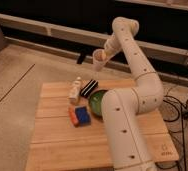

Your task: Pick up the ceramic cup

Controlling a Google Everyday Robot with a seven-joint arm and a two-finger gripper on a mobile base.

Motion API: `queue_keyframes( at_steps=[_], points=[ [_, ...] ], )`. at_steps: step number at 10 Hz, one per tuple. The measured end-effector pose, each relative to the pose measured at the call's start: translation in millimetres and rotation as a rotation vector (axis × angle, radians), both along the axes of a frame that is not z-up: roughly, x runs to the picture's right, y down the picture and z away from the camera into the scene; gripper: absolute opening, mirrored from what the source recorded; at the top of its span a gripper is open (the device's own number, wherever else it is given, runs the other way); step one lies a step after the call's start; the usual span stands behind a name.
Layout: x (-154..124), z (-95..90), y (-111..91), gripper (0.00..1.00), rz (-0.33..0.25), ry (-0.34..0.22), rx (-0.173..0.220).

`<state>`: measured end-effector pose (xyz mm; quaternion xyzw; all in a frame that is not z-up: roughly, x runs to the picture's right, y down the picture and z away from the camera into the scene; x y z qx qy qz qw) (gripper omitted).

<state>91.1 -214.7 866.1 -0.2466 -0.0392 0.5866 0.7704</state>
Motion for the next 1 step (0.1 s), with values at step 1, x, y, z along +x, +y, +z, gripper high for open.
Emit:
queue_keyframes(
  at_steps=[1],
  points=[
    [1.1,-5.7,-5.6,0.0,0.002,-0.004,0.013]
  ],
)
